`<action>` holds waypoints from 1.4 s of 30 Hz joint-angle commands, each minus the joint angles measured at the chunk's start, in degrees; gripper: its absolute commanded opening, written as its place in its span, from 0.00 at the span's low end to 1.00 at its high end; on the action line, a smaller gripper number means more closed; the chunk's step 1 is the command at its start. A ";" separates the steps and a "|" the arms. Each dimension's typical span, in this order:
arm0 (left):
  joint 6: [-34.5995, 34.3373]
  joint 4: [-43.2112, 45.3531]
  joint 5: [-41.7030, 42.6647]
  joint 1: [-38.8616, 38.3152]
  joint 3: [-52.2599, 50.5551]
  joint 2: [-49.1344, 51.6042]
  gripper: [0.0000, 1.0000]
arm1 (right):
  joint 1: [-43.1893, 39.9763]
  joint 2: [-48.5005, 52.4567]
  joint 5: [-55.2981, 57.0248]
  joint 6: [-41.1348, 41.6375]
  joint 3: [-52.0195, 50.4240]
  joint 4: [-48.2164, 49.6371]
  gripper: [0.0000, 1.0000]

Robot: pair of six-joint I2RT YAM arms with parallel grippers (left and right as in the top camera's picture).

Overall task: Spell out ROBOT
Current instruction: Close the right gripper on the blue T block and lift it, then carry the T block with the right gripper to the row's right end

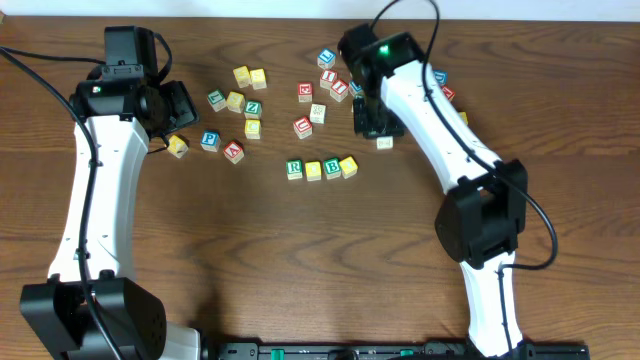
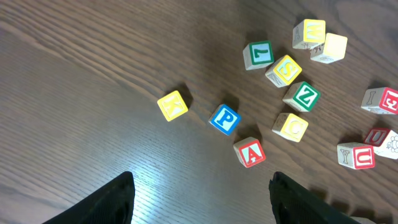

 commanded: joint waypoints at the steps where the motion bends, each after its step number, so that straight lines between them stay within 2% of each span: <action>1: -2.91 0.57 0.24 -1.92 -1.99 0.24 0.69 | -0.35 0.55 -2.99 0.46 -7.82 5.51 0.15; 5: -4.79 1.86 1.90 -8.74 -5.70 0.35 0.68 | -0.20 0.55 -6.25 -0.70 -15.17 14.84 0.15; 8: -7.37 4.66 2.78 -12.74 -9.77 1.18 0.68 | -0.17 0.55 -7.43 -0.87 -18.88 20.83 0.12; 9: -7.34 6.29 2.97 -14.71 -10.84 3.32 0.68 | 0.09 0.55 -7.43 -0.90 -19.91 24.09 0.13; 12: -7.32 6.12 5.25 -15.78 -10.86 7.04 0.65 | 0.81 0.55 -7.45 -2.40 -20.06 24.02 0.20; 14: -7.32 6.16 10.29 -15.87 -10.91 9.90 0.45 | 1.25 0.55 -7.48 -2.38 -20.06 23.67 0.19; 16: -7.32 6.16 10.49 -16.76 -10.91 13.14 0.25 | 1.31 0.55 -7.96 -2.38 -20.06 23.34 0.18; 21: -6.58 7.93 10.49 -19.23 -10.91 18.05 0.11 | 1.33 0.55 -8.96 -2.36 -20.09 22.88 0.18; 24: -2.51 11.04 10.47 -21.68 -10.91 20.33 0.10 | 1.33 0.55 -11.54 -0.94 -20.09 22.88 0.18; 29: -0.85 13.57 10.49 -22.58 -10.91 21.70 0.10 | 2.14 0.55 -11.76 5.73 -21.86 22.27 0.16; 33: 1.57 14.12 10.49 -23.65 -10.91 21.70 0.10 | 3.26 0.55 -13.62 6.29 -21.88 22.08 0.14; 36: 4.17 14.25 10.45 -25.55 -10.91 21.70 0.10 | 4.81 0.55 -12.76 6.29 -21.88 22.10 0.17; 39: 4.55 14.29 9.99 -25.68 -10.91 21.70 0.10 | 4.09 0.55 -11.45 6.23 -21.88 22.21 0.25; 42: 4.55 14.25 10.01 -25.68 -10.91 21.70 0.10 | 2.51 -0.52 -11.50 2.21 -21.51 20.11 0.30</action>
